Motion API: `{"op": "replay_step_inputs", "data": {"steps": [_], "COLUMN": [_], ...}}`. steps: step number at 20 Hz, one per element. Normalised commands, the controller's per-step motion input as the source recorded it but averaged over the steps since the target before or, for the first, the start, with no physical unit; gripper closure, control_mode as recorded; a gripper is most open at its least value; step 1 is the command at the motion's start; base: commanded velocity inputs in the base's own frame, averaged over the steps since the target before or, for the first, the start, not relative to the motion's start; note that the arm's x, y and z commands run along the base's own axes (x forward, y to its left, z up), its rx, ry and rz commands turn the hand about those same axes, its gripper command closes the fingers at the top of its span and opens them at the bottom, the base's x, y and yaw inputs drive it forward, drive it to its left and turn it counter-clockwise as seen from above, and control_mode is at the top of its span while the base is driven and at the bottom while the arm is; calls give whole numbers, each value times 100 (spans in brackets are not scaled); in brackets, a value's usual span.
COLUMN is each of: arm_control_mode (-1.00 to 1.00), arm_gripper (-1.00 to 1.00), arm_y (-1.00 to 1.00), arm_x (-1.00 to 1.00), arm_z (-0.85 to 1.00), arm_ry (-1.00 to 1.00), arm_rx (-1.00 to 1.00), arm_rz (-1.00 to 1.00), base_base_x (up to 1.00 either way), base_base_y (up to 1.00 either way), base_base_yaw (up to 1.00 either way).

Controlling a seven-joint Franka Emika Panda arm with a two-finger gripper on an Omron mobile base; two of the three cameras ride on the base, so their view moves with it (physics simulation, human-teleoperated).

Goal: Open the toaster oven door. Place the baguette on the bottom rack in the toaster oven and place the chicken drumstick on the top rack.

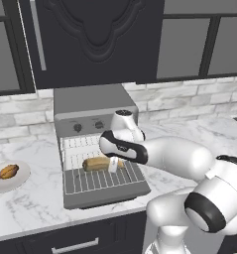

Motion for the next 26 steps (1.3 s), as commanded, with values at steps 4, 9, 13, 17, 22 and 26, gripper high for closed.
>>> {"op": "replay_step_inputs", "data": {"steps": [4, 9, 13, 17, 22, 26], "arm_control_mode": [-100, -100, -100, -100, -100, -100], "arm_gripper": [-100, -100, -100, -100, -100, -100], "arm_y": [-3, -10, -25, -27, -21, -18], "arm_x": [-10, -16, -27, -28, -25, -31], "arm_z": [0, 0, 0, 2, 6, 9], "arm_ry": [0, 0, 0, 0, 0, 0], "arm_rx": [0, 0, 0, 0, 0, 0], "arm_rz": [0, 0, -3, -13, -21, -25], "base_base_x": [0, 0, 0, 0, 0, 0], "base_base_y": [0, 0, 0, 0, 0, 0], "base_base_yaw": [0, 0, 0, 0, 0, 0]}}
